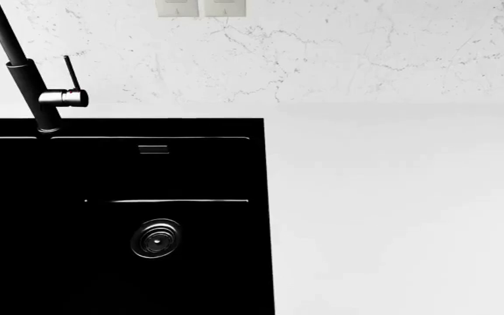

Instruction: Pick and place the shaker into the drawer. Then close the cabinet.

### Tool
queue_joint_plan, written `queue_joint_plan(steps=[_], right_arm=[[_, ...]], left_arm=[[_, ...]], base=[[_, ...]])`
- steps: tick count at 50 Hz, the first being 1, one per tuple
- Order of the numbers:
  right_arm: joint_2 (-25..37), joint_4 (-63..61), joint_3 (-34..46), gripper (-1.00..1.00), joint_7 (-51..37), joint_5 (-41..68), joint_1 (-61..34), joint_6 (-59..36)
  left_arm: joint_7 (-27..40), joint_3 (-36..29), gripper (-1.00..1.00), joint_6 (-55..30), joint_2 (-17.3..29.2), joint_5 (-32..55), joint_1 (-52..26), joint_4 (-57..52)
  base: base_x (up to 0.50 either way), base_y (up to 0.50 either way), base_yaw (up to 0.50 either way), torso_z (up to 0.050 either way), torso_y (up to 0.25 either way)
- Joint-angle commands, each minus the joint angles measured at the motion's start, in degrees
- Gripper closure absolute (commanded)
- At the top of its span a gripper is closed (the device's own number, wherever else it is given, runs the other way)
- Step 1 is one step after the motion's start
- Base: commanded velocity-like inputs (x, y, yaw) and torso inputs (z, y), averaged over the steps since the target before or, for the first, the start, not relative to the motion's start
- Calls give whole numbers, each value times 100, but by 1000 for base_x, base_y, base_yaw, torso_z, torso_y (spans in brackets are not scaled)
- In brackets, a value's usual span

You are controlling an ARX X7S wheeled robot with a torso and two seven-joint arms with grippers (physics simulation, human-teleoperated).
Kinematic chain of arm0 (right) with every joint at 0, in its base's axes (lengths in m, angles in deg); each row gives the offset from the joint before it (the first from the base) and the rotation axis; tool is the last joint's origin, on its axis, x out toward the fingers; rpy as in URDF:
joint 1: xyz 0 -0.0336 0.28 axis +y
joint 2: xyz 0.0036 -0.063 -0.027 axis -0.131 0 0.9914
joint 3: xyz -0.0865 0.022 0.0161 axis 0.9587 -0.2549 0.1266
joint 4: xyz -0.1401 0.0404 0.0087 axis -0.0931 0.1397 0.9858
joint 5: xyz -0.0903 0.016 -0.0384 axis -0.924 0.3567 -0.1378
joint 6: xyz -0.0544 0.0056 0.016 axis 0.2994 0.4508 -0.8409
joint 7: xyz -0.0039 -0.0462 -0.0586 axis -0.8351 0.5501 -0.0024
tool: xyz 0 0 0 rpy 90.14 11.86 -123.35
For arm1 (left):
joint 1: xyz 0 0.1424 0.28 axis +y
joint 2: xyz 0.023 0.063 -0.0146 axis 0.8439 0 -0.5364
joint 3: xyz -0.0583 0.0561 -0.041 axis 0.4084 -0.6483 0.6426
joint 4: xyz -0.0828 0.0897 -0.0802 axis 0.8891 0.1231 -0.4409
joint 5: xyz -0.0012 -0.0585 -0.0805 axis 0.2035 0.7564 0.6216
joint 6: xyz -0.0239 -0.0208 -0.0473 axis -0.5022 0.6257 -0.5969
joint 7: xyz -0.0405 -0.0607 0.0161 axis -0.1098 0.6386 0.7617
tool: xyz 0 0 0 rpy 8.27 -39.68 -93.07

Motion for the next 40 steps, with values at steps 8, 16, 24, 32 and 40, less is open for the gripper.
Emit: queue_joint_plan(steps=[8, 16, 24, 32, 40], right_arm=[[-21, -277, 153, 100, 160, -93, -30, -148], [-21, -301, 169, 100, 240, -151, -30, -197], [-21, -344, 185, 100, 307, -210, -30, -244], [-21, -360, 207, 100, 444, -300, -30, -278], [-20, -334, 178, 100, 546, -407, -30, -261]], left_arm=[[104, -8, -100, -674, -108, 79, -335, 894], [148, 291, -100, -883, -146, 177, -387, 895], [116, 510, -100, -957, -182, 291, -368, 787], [211, 556, -100, -766, -130, 358, -261, 400], [631, 672, -100, 179, -105, 418, -202, -276]], base=[[0, 0, 0, 0, 0], [0, 0, 0, 0, 0], [0, 0, 0, 0, 0], [0, 0, 0, 0, 0], [0, 0, 0, 0, 0]])
